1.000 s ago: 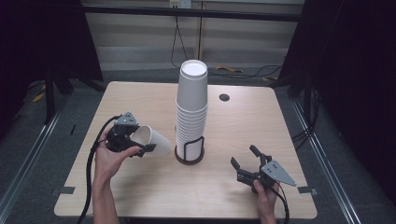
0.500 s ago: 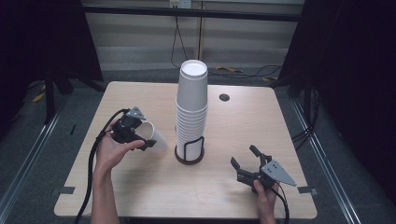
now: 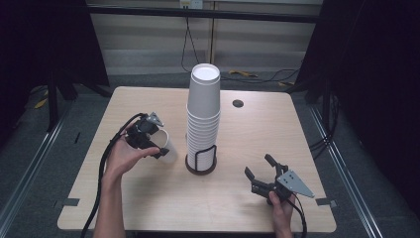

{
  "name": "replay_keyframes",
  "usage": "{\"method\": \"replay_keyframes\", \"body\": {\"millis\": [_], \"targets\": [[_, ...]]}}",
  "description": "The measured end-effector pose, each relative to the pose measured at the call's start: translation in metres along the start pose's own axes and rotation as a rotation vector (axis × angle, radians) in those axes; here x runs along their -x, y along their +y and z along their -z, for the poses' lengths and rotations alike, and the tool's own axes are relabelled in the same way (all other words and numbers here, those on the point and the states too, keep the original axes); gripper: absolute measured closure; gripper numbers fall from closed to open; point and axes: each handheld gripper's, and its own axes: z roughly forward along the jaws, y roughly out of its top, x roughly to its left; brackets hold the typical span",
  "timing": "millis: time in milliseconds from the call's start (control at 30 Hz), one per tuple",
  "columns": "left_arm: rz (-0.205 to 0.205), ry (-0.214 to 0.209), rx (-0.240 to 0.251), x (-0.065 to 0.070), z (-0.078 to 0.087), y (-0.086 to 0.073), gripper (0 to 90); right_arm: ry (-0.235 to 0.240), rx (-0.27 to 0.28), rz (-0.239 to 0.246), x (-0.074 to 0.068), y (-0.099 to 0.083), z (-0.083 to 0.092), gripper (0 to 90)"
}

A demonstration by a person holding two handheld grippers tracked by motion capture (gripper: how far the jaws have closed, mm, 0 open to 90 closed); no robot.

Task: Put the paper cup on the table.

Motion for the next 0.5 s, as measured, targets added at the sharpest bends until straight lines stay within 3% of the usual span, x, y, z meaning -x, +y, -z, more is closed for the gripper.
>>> {"method": "replay_keyframes", "body": {"millis": [100, 200, 500], "targets": [[-0.017, 0.011, -0.039, -0.0026, -0.0011, 0.0027, 7.7, 0.001, -0.001, 0.001, 0.0001, 0.0, 0.0001, 13.5], [-0.019, 0.05, -0.094, -0.0034, -0.0026, 0.0044, 7.5, 0.0, 0.0, 0.0, 0.0, 0.0, 0.0, 13.6], [-0.034, 0.031, -0.094, -0.0063, -0.0072, 0.0085, 6.1, 0.001, 0.0, 0.0, 0.0, 0.0, 0.0, 13.6]]}}
